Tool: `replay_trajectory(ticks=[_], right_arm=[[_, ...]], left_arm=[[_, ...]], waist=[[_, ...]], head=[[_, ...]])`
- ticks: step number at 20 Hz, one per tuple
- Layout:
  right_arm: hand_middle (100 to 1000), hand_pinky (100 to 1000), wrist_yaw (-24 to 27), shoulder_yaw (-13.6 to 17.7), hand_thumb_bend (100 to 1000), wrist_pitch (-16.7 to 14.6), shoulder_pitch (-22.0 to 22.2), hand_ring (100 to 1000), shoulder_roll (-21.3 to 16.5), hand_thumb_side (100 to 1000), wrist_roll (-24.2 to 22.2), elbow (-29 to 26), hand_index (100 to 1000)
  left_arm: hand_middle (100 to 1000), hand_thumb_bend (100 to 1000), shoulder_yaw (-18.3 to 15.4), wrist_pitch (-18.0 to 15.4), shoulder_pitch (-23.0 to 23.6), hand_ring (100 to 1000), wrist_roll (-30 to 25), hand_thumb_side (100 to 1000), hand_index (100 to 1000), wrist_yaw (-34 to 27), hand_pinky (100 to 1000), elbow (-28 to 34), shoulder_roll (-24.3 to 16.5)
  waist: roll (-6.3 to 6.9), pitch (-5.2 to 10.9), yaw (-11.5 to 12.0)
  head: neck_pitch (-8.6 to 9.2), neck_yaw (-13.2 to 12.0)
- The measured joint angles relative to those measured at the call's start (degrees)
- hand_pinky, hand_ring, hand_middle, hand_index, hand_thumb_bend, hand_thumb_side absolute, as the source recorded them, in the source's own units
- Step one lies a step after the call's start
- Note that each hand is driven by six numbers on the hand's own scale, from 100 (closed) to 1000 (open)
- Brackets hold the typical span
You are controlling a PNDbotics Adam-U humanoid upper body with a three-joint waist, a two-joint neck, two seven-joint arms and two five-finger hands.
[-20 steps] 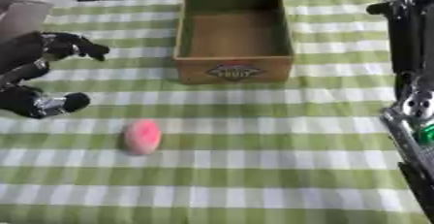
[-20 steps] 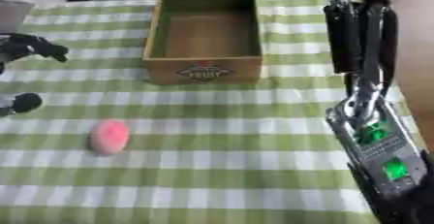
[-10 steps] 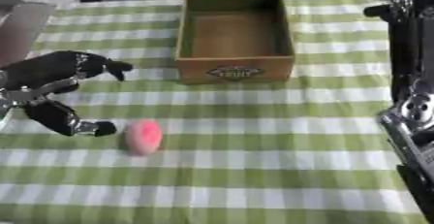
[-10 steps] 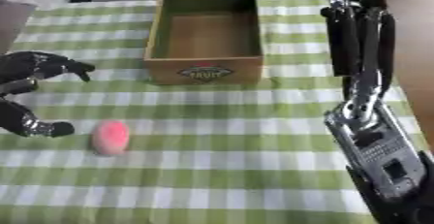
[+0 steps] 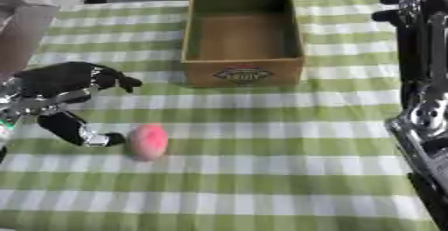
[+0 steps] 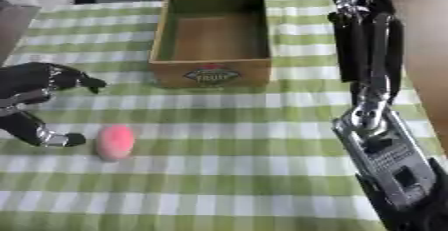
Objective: Pick up objects on the table and place them in the box.
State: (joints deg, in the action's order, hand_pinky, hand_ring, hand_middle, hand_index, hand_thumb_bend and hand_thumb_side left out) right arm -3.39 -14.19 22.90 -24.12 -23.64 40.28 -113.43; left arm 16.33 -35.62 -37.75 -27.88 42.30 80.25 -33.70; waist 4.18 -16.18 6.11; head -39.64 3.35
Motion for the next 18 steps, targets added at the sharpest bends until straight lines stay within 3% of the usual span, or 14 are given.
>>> replay_trajectory(ticks=[2,13,18], right_arm=[[659,841,0.0,-0.01,100,-0.07,0.13,648,-0.01,971,0.07,0.0,895],[659,842,0.0,-0.05,100,-0.18,0.43,650,-0.01,970,0.18,0.0,892],[659,843,0.02,-0.34,100,-0.22,0.44,651,-0.01,978,0.22,0.0,892]], left_arm=[[745,364,0.73,-0.3,-0.04,793,0.3,534,956,1.34,753,-0.44,0.0],[766,439,4.14,-0.43,-0.58,790,0.43,607,976,5.67,741,-3.48,0.62],[745,431,4.66,-0.18,-0.97,785,0.18,607,967,6.21,738,-3.75,1.54]], waist=[[0.0,0.01,-0.07],[0.33,0.12,-0.73],[0.34,0.11,-0.83]], head=[[0.01,0.01],[0.04,-0.02],[0.07,-0.15]])
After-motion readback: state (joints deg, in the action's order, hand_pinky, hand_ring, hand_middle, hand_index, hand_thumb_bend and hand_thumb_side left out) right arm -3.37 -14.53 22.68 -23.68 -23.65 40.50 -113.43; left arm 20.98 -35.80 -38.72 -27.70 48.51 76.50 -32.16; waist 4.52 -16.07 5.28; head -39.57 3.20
